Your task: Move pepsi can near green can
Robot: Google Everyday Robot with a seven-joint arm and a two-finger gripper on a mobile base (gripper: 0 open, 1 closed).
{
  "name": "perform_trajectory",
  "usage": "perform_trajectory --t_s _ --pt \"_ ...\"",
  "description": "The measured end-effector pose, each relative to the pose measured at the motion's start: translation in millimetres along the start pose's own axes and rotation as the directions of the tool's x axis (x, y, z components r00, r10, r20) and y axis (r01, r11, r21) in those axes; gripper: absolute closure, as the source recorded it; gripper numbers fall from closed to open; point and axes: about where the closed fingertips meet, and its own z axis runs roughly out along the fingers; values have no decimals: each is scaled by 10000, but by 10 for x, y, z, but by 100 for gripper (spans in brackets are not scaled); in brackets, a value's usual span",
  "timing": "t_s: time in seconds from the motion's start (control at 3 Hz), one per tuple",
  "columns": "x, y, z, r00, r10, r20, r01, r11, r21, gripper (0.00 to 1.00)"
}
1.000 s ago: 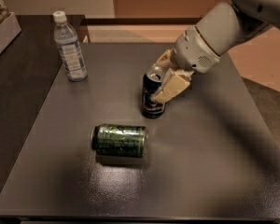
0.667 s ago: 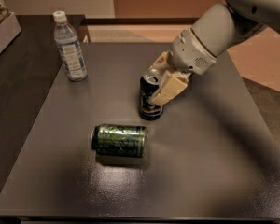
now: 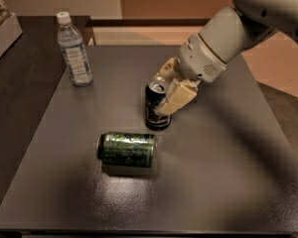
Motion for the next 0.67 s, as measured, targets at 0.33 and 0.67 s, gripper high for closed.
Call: perform_trajectory --t_s 0.33,0.67 --pt "21 10 17 9996 258 138 -258 9997 -6 0" --pt "20 10 17 9996 257 138 -257 9997 -7 0"
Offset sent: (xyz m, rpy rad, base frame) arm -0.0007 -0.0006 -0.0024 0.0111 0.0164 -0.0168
